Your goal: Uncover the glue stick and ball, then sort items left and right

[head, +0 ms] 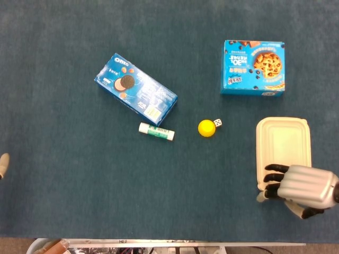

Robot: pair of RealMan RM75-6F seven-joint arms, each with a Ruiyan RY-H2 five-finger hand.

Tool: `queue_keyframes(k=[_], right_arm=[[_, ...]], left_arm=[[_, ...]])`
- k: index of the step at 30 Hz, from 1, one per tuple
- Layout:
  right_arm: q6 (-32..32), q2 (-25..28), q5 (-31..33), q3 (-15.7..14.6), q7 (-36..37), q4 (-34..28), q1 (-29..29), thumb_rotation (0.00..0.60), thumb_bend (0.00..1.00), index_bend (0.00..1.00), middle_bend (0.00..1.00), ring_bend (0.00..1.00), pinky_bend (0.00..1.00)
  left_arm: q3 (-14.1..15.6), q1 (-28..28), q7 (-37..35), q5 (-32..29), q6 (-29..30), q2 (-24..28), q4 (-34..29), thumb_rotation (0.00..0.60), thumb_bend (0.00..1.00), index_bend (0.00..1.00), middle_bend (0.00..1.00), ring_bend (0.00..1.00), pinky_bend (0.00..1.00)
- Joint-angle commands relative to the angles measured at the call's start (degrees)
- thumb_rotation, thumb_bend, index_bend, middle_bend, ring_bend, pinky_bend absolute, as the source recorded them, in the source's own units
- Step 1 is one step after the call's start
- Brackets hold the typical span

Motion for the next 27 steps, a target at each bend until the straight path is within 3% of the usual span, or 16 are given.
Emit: queue_keyframes(k=[1, 9, 11, 14, 16, 19, 22, 27], right_arm=[[0.23, 0.25, -0.09, -0.4, -0.54, 0.4, -0.56, 0.469, 0.82, 0.21, 0.31, 0.15, 0.05], [0.24, 0.43, 2.44, 1.28, -6.06, 1.06, -3.22, 0.469, 0.82, 0.21, 0.31, 0.15, 0.01], [0.13, 0.34, 3.38, 2.06, -7.8, 1.18, -3.93, 0.463, 0.78, 0.2, 0.31, 0.15, 0.01], [0.41, -0.06, 5.3, 3.82, -11.95, 1.55, -5.73, 0.45, 0.53, 0.21, 0.31, 0.15, 0.01], [1.21, -0.57, 6.79, 5.17, -15.12, 1.75, -7.43, 0.448, 0.29, 0.21, 0.31, 0.14, 0.01], [2.79, -1.5, 8.94, 7.2, -20.6, 2.28, -10.29, 0.449, 0.08, 0.21, 0.28, 0.11, 0.01], [4.55, -2.77, 11.53, 9.06, -25.03, 2.35, -13.19, 0.448, 0.0, 0.2, 0.22, 0.08, 0.0], [6.85, -4.48, 14.77, 11.81, -31.09, 2.0, -16.59, 0.448, 0.0, 0.09, 0.14, 0.03, 0.0]], left_arm=[[-0.19, -0.52, 0.29, -0.08, -0.56, -0.28, -0.13, 0.6, 0.34, 0.25, 0.13, 0.04, 0.04], [-0.13, -1.19, 0.12, -0.16, -1.18, -0.62, 0.1, 0.6, 0.34, 0.26, 0.13, 0.04, 0.04], [-0.09, -1.18, -0.05, -0.19, -1.1, -0.65, 0.22, 0.6, 0.34, 0.26, 0.13, 0.04, 0.04], [0.02, -1.09, -0.32, -0.21, -0.86, -0.61, 0.42, 0.6, 0.34, 0.26, 0.13, 0.04, 0.04], [0.1, -1.02, -0.57, -0.13, -0.66, -0.57, 0.55, 0.6, 0.34, 0.26, 0.13, 0.04, 0.04], [0.15, -1.0, -0.89, -0.13, -0.5, -0.53, 0.8, 0.6, 0.34, 0.25, 0.13, 0.04, 0.04], [0.19, -1.16, -1.18, -0.12, -0.63, -0.49, 1.02, 0.6, 0.34, 0.25, 0.13, 0.04, 0.04], [0.17, -1.4, -1.67, -0.26, -0.83, -0.38, 1.31, 0.6, 0.34, 0.25, 0.13, 0.04, 0.04]])
